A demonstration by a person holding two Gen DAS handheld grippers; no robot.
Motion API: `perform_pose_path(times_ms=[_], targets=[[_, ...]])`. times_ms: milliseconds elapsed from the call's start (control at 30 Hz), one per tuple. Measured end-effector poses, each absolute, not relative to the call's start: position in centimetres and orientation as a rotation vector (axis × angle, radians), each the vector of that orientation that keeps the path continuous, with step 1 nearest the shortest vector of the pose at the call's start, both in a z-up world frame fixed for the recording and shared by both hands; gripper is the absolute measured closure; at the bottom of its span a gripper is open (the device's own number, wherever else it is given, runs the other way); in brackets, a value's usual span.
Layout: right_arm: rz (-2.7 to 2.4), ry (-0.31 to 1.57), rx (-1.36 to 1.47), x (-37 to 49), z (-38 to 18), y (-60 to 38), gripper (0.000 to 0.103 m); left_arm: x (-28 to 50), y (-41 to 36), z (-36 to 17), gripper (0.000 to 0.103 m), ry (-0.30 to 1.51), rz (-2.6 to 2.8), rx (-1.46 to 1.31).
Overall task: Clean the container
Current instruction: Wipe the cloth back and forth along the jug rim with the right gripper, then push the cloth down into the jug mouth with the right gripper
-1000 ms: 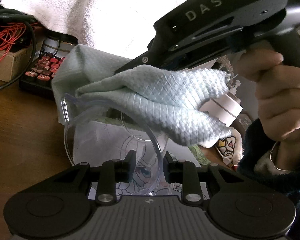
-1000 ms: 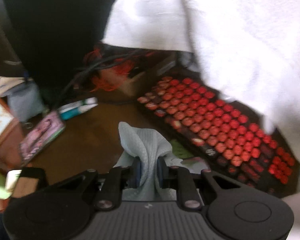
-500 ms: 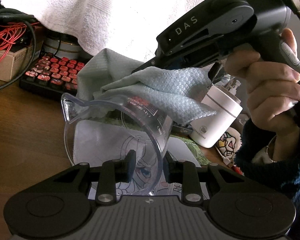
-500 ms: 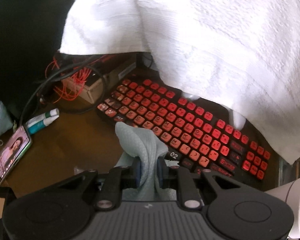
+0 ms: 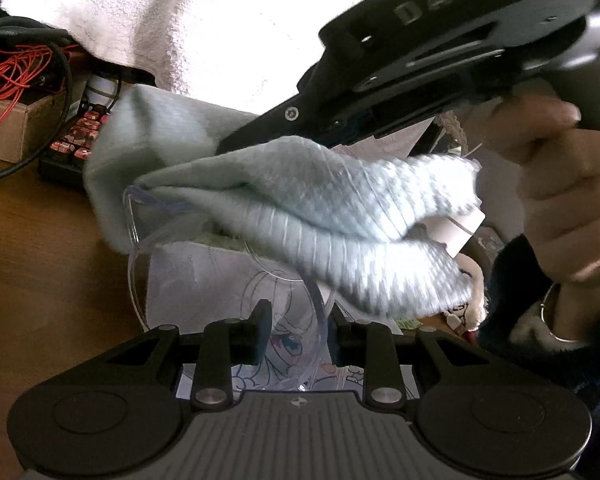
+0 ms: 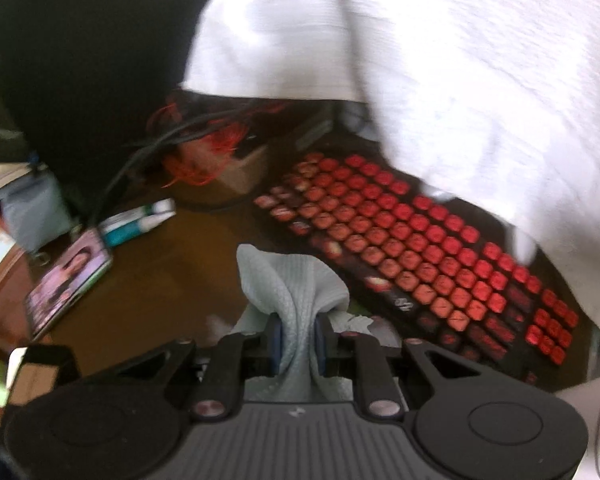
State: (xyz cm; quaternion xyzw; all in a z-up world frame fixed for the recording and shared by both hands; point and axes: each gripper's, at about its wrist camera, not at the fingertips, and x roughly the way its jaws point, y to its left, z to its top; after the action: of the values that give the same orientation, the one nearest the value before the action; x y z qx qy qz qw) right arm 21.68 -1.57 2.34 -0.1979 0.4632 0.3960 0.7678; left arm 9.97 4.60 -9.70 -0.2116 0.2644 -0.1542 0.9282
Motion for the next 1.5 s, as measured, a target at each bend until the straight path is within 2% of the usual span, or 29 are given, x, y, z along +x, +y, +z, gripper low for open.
perform_pose_path(times_ms=[300,967,1300,1500], targets=[[0.943,0.996,-0.455,19.9,2.7,-1.0,0.087,10.0,4.7,-9.7,0.075,0.541,-0.316,-0.442],[0.659,0.989,-0.401,24.7,2.1,-3.0,0.087,10.3,4.9,-9.7,0.075,0.541,-0.314,-0.438],[0.792,0.993,-0.432,21.7,2.4,-1.8,0.087,10.1,4.8,-9.6,0.075,0.527,-0.317,-0.427],[0.817,0.977,-0.452,20.7,2.5,-1.3,0.087,9.9,4.6,-9.5,0.086,0.509,-0.326,-0.413]])
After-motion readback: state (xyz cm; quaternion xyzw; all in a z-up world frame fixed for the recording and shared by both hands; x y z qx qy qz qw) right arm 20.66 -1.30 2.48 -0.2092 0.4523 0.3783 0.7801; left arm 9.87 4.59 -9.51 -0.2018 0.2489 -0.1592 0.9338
